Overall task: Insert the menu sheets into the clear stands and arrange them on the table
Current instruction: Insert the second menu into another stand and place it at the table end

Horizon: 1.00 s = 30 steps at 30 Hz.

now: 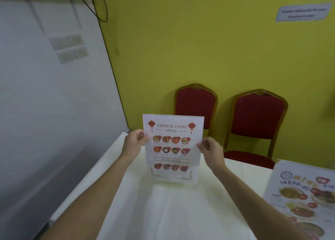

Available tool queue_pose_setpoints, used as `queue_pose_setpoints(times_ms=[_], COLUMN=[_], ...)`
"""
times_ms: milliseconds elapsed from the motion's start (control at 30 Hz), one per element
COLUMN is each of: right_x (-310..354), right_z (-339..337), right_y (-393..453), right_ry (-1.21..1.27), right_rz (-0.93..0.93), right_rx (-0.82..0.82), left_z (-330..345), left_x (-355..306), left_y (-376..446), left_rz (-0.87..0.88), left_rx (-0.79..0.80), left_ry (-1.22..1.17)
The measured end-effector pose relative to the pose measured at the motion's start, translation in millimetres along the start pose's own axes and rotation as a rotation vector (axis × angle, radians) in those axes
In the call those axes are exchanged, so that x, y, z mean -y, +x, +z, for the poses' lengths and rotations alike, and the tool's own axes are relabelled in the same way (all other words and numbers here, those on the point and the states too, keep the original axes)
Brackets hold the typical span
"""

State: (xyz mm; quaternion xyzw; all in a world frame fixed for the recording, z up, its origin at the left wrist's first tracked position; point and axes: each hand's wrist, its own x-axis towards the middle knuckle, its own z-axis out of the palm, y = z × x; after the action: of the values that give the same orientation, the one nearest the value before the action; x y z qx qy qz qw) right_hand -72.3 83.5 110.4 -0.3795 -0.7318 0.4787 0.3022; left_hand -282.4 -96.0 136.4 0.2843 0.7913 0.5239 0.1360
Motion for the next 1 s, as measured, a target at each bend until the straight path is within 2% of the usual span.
queue_pose_setpoints(times_ms=[267,433,733,1000], right_x=[44.8,59.8,66.1,57.2], right_z=[106.9,170.5,241.1,267.5], right_y=[55.0,82.6,116.8,131.2], right_ry=[0.006,0.002,-0.022,-0.034], right_rz=[-0.045,-0.001,0.053,0.123], right_rx=[0.023,-0.003,-0.044,-0.077], left_z=[-84.0,-124.2,-156.7,-155.5], left_x=[33.6,59.7,103.1,133.9], left_y=[93.4,154.6,228.6,252.6], left_rz=[0.024,0.048,0.045,-0.007], left_rx=[-0.043,0.034,0.116,0.164], left_ry=[0.015,0.051,0.051,0.031])
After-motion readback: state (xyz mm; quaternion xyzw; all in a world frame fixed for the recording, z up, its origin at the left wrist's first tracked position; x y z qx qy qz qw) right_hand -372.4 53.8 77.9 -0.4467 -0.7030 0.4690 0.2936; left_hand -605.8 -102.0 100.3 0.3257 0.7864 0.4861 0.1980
